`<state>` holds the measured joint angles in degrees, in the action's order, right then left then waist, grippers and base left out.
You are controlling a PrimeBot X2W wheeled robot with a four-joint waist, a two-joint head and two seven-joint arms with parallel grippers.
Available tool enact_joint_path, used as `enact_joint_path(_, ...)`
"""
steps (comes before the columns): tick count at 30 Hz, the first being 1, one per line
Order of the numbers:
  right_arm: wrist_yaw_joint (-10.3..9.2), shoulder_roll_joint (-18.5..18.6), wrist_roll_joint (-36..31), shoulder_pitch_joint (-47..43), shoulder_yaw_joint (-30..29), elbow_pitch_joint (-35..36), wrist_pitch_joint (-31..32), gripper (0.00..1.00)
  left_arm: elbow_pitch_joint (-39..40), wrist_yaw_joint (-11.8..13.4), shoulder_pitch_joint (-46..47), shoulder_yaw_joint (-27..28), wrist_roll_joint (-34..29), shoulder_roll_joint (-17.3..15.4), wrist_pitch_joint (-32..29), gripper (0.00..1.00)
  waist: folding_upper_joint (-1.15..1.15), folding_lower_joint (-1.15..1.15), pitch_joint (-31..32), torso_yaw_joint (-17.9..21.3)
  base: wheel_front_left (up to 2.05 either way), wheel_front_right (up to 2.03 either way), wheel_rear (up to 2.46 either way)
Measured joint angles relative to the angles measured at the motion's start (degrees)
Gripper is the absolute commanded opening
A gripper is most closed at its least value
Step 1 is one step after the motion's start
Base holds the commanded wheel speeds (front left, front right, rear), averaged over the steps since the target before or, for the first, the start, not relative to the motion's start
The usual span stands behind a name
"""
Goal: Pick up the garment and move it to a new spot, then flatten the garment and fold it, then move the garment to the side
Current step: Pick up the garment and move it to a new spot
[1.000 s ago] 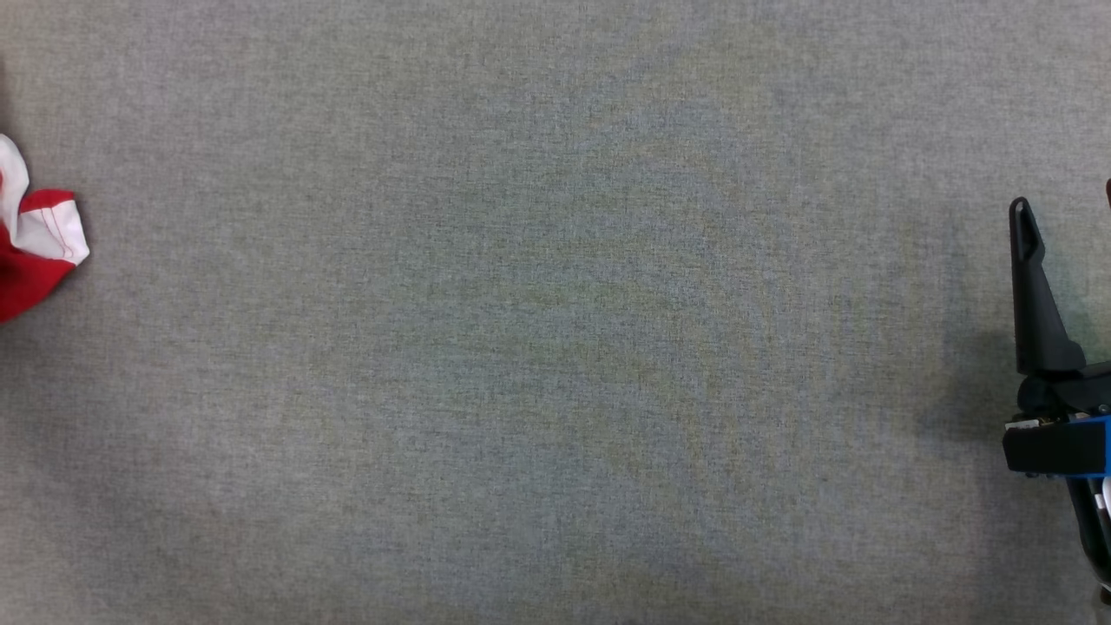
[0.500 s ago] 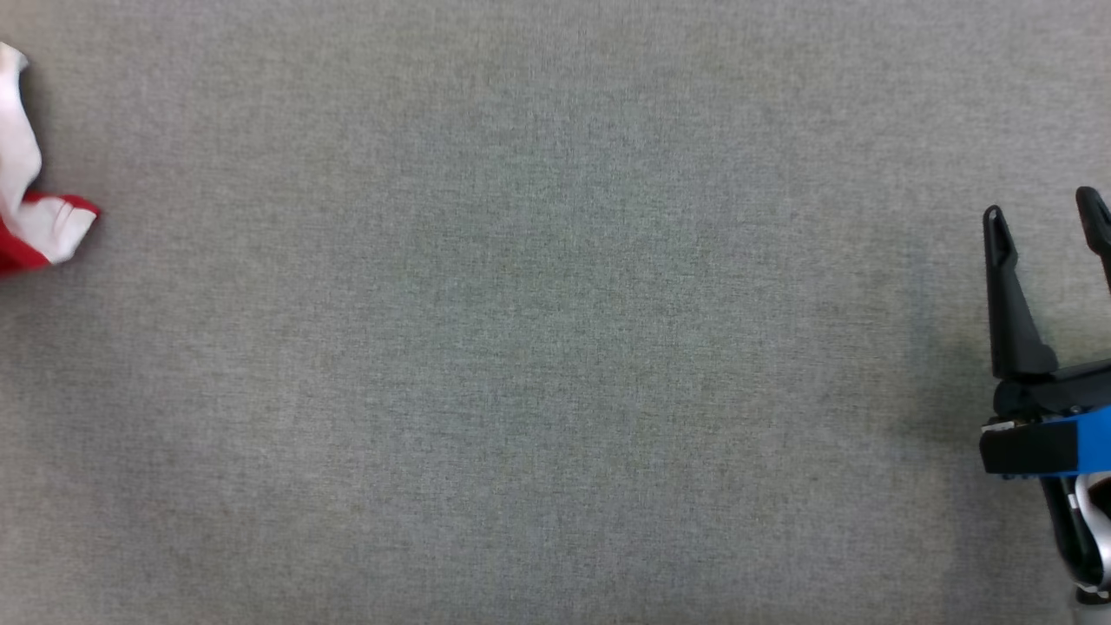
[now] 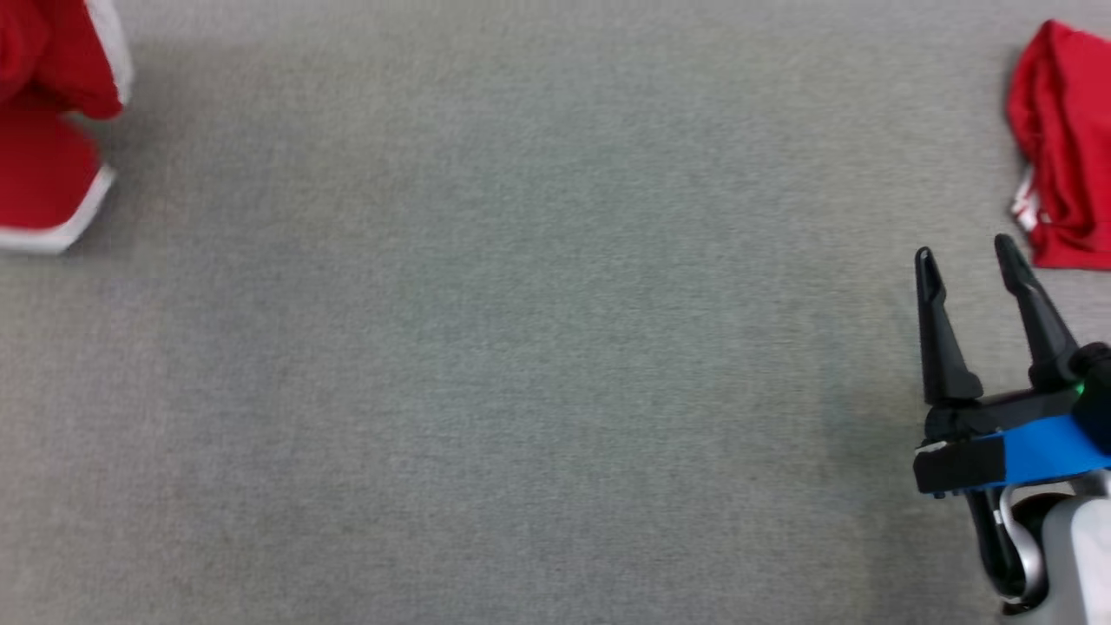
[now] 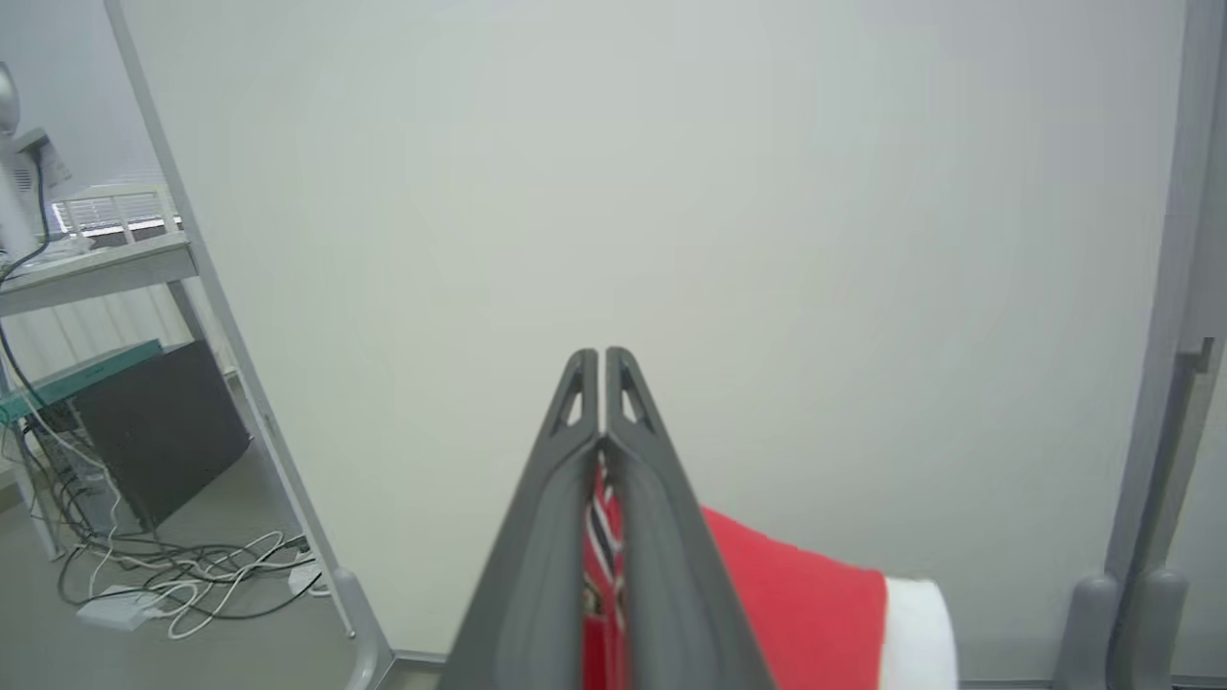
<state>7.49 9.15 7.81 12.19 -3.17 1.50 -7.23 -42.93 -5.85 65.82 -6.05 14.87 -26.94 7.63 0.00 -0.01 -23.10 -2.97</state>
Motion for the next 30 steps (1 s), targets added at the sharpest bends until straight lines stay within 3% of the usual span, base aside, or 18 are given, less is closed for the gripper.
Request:
enact_joint_path(9,0.0,-3.42,0.8,0.42,1.11,-5.35,-3.43,1.0,13.71,-0.77,4.89,-6.65,-1.18,4.2,-6.23,0.0,0.0,0.0,3.63,7.12,0.0,0.0,0.0)
enact_joint_path(18,0.0,-5.16,1.65,0.46,0.79,-9.69,-5.97,1.0,20.76,-1.25,5.47,-15.35,0.43,12.45,-11.65,0.0,0.0,0.0,5.2,15.39,0.0,0.0,0.0)
enact_joint_path(24,0.0,-5.61,1.86,0.51,0.89,-11.63,-6.99,1.0,21.15,-1.27,-2.01,-19.81,1.47,15.5,-11.74,0.0,0.0,0.01,6.08,17.23,0.0,0.0,0.0)
enact_joint_path(30,0.0,-5.89,1.87,0.59,0.91,-12.94,-7.39,1.0,21.16,0.18,-15.18,-22.19,3.68,17.56,-10.45,0.0,0.0,0.0,6.82,16.16,0.0,0.0,0.0)
